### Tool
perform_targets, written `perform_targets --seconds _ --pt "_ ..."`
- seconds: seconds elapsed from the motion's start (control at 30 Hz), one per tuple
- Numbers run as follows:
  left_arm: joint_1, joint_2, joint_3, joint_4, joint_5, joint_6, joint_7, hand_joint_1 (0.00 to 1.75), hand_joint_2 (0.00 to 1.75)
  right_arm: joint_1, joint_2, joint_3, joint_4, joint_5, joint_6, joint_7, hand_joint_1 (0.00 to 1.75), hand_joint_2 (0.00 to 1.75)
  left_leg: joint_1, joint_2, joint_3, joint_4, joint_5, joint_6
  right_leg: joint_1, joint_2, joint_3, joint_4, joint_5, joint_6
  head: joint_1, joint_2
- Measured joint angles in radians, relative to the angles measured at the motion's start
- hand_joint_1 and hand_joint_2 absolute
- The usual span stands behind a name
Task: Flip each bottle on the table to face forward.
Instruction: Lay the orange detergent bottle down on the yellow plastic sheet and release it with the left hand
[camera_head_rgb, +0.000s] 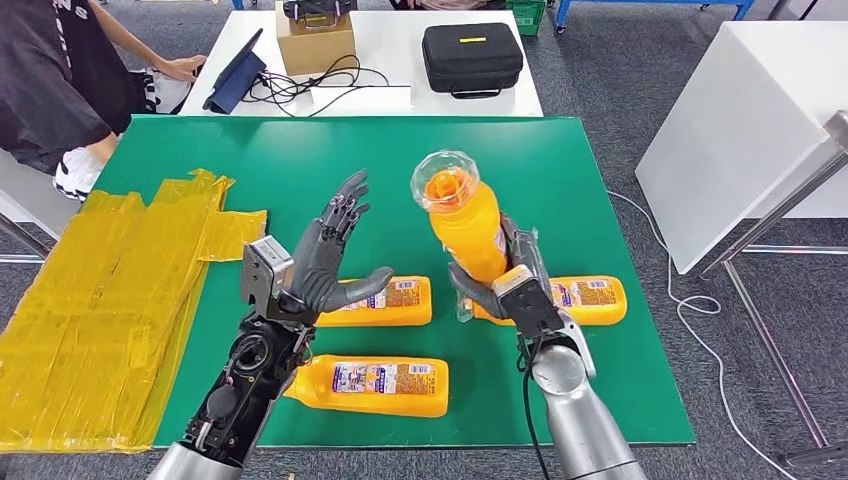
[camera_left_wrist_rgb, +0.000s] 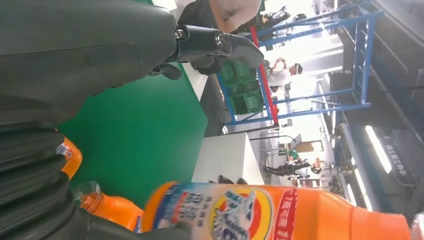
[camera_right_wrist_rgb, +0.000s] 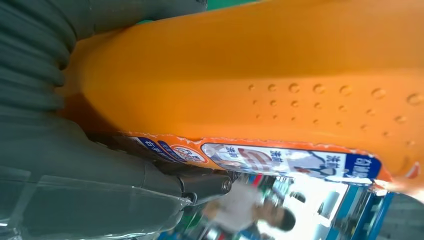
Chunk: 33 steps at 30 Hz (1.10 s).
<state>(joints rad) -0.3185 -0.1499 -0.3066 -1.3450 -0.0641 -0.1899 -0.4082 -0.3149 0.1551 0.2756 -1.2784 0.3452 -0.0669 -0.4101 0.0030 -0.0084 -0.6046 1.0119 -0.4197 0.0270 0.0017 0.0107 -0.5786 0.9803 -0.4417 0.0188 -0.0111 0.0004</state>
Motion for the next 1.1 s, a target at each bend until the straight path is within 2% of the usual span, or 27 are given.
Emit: perform_targets --seconds 0.17,0.3,0.67,1.1 --pt "-0.002 0.007 0.000 0.013 0.019 0.016 -0.005 0.00 1.75 -0.024 0.014 0.100 0.028 -0.036 0.073 -0.009 1.75 1.75 0.000 0.000 0.000 0.000 0.000 0.000 0.000 0.000 0.000 0.000 0.000 0.000 0.000 0.000" --pt "-0.001 0.014 0.001 0.018 0.022 0.019 -0.007 0.00 1.75 -0.033 0.021 0.152 0.041 -0.050 0.088 -0.012 1.75 1.75 0.000 -0.001 0.000 0.000 0.000 0.000 0.000 0.000 0.000 0.000 0.000 0.000 0.000 0.000" --pt "0.007 0.023 0.002 0.021 0.033 0.030 -0.011 0.00 1.75 -0.048 0.020 0.203 0.064 -0.091 0.138 -0.014 1.75 1.75 0.000 0.000 0.000 0.000 0.000 0.000 0.000 0.000 0.000 0.000 0.000 0.000 0.000 0.000" --pt "0.026 0.023 0.010 0.008 0.030 0.030 -0.008 0.00 1.75 -0.090 0.020 0.236 0.120 -0.097 0.126 -0.007 1.75 1.75 0.000 0.000 0.000 0.000 0.000 0.000 0.000 0.000 0.000 0.000 0.000 0.000 0.000 0.000"
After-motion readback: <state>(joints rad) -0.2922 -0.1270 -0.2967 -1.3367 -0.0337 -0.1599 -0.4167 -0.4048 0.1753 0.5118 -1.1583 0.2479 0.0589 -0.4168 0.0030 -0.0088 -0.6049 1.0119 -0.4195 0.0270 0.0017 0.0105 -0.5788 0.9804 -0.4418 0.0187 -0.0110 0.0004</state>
